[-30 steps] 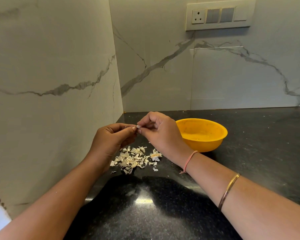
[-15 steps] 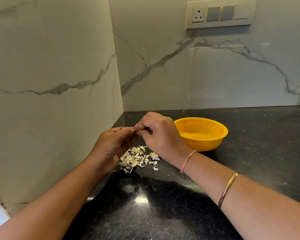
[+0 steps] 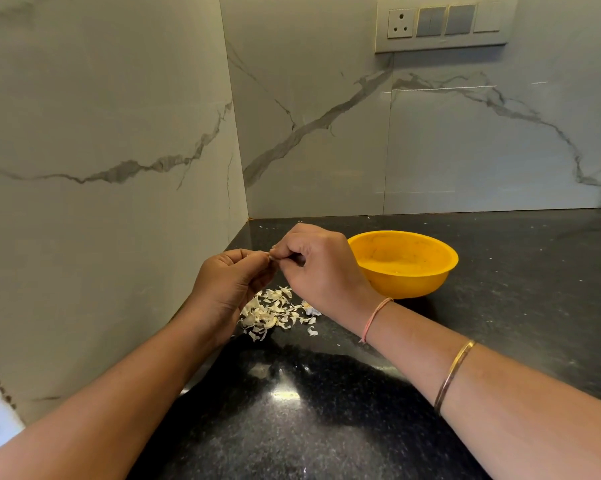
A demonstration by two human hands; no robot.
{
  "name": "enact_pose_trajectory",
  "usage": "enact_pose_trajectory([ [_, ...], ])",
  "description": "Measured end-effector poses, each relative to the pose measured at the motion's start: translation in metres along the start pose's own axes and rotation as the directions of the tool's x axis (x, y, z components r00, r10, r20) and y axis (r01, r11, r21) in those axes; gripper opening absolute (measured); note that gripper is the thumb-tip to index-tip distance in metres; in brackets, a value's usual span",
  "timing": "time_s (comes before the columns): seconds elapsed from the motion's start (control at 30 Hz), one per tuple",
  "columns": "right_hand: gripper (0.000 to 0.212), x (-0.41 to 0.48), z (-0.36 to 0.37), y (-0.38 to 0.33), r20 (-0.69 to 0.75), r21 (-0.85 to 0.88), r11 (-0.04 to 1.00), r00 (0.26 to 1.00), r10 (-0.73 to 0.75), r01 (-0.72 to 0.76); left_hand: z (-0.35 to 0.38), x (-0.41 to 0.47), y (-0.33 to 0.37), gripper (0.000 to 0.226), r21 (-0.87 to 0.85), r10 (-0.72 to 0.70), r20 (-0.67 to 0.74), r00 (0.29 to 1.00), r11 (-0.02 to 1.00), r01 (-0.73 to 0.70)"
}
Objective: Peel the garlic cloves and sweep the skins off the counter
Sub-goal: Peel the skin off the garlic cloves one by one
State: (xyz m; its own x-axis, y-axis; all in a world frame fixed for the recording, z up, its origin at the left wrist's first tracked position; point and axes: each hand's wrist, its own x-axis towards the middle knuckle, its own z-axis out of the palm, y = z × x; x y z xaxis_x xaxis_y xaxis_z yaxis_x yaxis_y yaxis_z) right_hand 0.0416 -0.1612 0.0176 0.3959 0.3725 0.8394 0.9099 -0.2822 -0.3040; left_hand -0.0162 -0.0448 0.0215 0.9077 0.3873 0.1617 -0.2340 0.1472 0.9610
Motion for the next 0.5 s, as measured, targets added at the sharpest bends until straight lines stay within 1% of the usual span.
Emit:
enact_pose_trajectory([
  [0.2, 0.008, 0.0002, -0.0008, -0.0001, 0.01, 0.004, 1.0, 1.0, 0.02, -0.02, 0.0003, -0.0004, -0.0013, 0.011, 0.05, 0.027, -0.013, 1.0, 0.998, -0.027],
  [0.5, 0.005, 0.0021, -0.0012, -0.0003, -0.029, 0.095, 0.992, 0.996, 0.09, -0.087, -0.0013, 0.0013, -0.0018, 0.011, 0.015, 0.036, 0.006, 0.999, 0.999, -0.036],
])
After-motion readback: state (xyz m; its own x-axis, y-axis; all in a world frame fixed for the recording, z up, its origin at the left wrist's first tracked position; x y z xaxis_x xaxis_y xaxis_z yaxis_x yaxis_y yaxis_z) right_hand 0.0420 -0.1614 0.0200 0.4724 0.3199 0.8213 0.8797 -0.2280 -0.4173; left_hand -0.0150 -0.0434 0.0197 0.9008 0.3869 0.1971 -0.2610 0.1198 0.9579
